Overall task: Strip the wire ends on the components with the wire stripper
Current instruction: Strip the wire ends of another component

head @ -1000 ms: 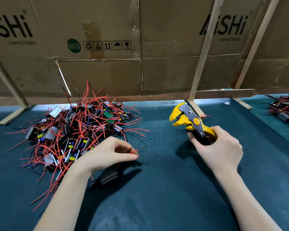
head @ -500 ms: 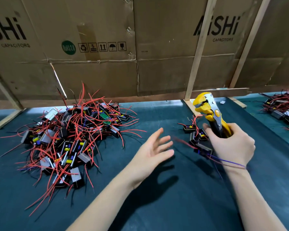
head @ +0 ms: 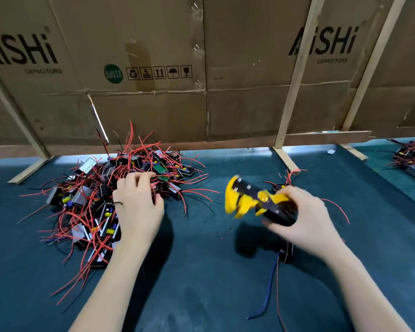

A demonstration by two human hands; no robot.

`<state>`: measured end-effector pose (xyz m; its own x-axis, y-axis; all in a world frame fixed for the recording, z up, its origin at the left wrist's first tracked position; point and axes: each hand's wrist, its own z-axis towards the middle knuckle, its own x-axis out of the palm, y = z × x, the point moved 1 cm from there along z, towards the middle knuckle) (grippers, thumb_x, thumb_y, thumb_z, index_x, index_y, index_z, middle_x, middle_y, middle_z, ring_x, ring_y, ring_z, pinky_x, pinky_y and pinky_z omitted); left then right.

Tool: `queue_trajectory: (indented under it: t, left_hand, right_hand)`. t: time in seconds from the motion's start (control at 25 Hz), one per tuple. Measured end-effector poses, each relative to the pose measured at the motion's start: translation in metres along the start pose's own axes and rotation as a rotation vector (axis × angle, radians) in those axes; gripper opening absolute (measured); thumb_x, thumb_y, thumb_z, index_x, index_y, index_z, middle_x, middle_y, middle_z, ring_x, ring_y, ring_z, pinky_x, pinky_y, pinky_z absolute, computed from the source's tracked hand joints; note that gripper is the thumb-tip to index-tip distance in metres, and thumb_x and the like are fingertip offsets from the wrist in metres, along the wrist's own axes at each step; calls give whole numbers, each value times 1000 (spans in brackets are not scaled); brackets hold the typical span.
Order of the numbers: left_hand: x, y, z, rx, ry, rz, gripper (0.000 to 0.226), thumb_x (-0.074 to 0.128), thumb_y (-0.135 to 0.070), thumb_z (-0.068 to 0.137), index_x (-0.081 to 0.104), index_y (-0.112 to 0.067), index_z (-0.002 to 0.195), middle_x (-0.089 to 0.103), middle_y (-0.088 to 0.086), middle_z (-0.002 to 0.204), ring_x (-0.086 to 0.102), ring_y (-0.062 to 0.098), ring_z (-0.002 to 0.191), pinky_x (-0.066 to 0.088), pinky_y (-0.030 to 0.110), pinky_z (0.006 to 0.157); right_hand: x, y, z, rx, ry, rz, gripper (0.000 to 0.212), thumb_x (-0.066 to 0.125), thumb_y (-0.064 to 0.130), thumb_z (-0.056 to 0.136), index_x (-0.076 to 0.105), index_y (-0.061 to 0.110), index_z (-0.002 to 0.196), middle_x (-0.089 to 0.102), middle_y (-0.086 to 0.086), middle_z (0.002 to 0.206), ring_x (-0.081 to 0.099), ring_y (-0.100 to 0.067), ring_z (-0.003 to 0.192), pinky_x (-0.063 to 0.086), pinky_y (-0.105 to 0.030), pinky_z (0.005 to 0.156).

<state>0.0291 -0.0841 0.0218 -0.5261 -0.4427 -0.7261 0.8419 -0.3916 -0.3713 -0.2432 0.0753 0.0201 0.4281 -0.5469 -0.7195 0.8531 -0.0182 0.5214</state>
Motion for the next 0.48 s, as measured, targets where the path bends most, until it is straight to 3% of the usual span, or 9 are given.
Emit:
queue_trajectory:
  t: [0.08,0.16,0.24,0.32,0.4,0.48]
  left_hand:
    - [4,14,3,-60,107,115,44,72,-9,78,61,-10,120,56,15,114,47,38,108,37,46,89]
    - [6,17,3,-62,107,145,42,71,-2,75,62,-8,115,56,17,111,48,38,105,38,46,86]
    - [7,13,3,15,28,121,44,66,10,66,64,-6,106,56,17,105,49,39,99,40,46,80]
    - [9,5,1,199,-21,80,47,64,11,60,65,-7,103,59,12,102,51,36,96,40,43,76]
    - [17,-1,-1,357,53,73,49,64,7,68,64,-9,114,62,8,110,53,33,103,43,41,80]
    - [30,-2,-3,399,207,116,52,57,-1,85,53,-12,136,56,6,130,51,32,115,45,41,89]
  right_hand:
    - [3,-4,0,-59,212,-255,50,65,54,53,60,24,93,60,12,87,57,-18,89,43,-39,81]
    - [4,-10,0,-59,258,-331,55,58,54,50,60,24,96,59,12,89,56,-19,91,41,-38,82]
    - [2,-17,2,-16,152,-296,53,66,47,50,62,22,96,59,10,87,56,-22,89,40,-38,79]
    - [-4,-28,4,26,13,-361,54,81,40,50,63,19,96,59,7,85,57,-27,89,38,-38,75]
    - [-9,-41,5,60,-87,-476,54,88,35,49,62,17,93,58,3,84,56,-30,87,33,-37,74]
    - [-13,-50,5,103,-172,-569,55,90,34,48,61,15,91,57,-1,82,55,-31,84,30,-38,72]
